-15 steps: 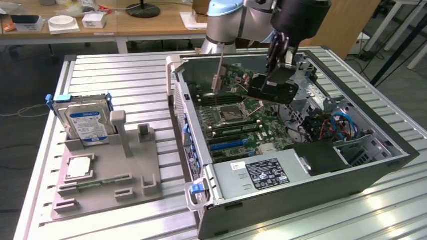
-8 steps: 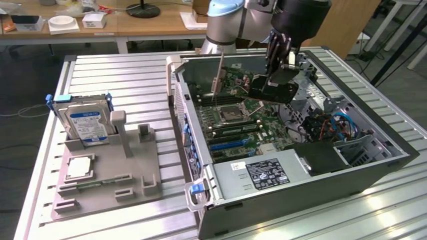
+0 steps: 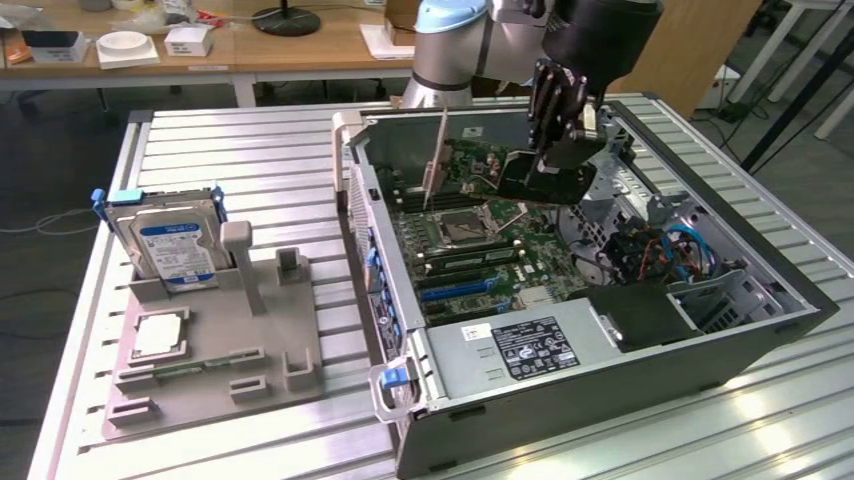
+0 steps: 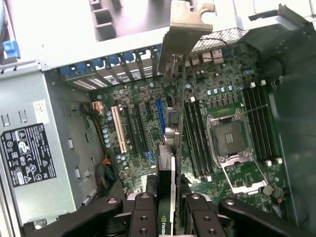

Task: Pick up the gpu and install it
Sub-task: 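Insert the gpu into the slot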

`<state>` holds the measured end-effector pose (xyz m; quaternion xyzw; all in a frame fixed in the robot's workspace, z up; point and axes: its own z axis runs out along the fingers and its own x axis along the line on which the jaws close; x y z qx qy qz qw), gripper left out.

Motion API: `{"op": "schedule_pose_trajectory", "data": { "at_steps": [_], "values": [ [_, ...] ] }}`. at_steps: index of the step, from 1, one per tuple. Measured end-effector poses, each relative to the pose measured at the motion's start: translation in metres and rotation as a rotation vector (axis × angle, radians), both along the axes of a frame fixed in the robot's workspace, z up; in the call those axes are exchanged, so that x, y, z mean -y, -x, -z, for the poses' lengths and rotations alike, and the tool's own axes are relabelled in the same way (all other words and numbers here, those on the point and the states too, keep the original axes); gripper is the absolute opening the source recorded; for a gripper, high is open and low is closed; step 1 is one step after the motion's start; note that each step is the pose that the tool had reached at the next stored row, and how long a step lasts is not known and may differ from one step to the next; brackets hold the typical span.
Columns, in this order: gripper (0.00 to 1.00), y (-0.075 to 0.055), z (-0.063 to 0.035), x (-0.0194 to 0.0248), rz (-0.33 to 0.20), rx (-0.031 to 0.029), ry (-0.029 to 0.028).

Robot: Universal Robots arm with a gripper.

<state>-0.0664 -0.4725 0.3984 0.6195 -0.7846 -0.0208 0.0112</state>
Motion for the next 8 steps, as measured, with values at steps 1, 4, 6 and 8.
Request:
{"op": "schedule_pose_trajectory", "data": {
  "at_steps": [1, 4, 6, 8],
  "values": [
    [0.27, 0.0000, 0.0000, 0.0000, -0.012, 0.0000, -0.0001],
    [0.27, -0.0001, 0.0001, 0.0000, -0.047, -0.0001, 0.0000],
    [0.27, -0.0002, 0.0001, 0.0000, -0.070, 0.0000, -0.0001],
    [0.27, -0.0003, 0.0002, 0.0000, -0.094, -0.0001, 0.0000]
  ]
}}
